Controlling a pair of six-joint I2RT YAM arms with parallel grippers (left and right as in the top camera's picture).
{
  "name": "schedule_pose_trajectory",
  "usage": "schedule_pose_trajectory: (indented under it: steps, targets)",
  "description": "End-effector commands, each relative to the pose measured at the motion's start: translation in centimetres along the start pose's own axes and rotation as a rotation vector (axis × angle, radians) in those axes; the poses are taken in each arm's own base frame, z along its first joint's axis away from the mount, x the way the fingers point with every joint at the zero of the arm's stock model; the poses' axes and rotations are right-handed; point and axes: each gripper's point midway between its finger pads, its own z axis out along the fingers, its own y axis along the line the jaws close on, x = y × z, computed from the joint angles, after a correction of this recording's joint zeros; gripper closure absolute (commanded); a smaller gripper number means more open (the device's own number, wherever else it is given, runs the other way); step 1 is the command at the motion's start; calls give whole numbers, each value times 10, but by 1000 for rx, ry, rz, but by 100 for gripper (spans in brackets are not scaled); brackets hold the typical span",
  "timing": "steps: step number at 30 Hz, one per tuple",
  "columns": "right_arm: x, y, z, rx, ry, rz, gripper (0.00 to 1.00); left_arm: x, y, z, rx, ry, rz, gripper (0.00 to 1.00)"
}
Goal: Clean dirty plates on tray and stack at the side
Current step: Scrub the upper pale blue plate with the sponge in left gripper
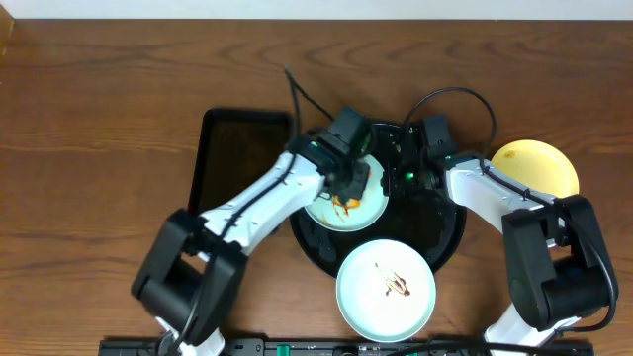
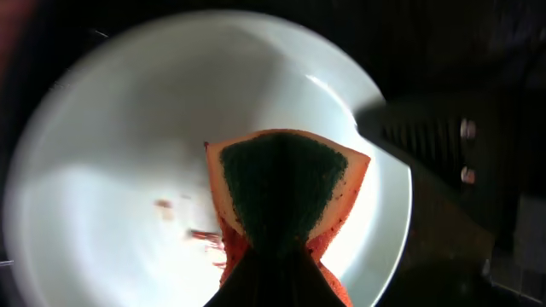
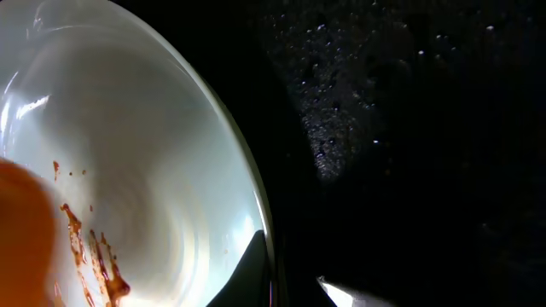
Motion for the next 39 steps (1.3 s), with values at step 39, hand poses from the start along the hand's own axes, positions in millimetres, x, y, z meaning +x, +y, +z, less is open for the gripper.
schedule_pose_trajectory:
  steps: [39]
  targets:
    - [14, -58, -10, 220, 43, 148, 99, -26, 82, -54, -219, -143, -162, 92]
